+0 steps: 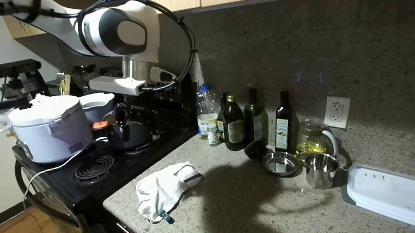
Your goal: Take the wrapper off the towel
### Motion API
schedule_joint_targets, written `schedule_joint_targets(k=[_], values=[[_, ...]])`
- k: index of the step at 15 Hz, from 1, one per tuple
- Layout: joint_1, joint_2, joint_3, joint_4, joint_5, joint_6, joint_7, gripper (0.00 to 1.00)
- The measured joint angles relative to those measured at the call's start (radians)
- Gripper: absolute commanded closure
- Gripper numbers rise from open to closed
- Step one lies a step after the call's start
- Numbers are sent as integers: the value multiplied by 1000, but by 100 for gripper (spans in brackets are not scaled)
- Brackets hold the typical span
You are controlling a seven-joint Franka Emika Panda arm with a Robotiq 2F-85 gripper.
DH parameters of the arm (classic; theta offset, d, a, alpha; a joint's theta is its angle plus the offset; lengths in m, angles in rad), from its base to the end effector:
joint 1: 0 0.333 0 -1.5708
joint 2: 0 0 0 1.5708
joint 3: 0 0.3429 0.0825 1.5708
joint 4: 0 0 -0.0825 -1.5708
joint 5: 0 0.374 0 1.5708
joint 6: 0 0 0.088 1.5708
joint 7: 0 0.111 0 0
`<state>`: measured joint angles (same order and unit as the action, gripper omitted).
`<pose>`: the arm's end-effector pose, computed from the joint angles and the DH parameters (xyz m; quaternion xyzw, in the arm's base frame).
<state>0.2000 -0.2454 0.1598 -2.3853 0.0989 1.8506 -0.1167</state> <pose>0.3798 0.1532 0.4209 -0.9669 -0.2085 0.1471 0.0085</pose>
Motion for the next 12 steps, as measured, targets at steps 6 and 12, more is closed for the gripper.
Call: schedule_joint_targets(k=[6, 12], values=[[-9, 149, -46, 75, -4, 4, -344, 34], [-14, 250, -47, 111, -47, 41, -530, 82]])
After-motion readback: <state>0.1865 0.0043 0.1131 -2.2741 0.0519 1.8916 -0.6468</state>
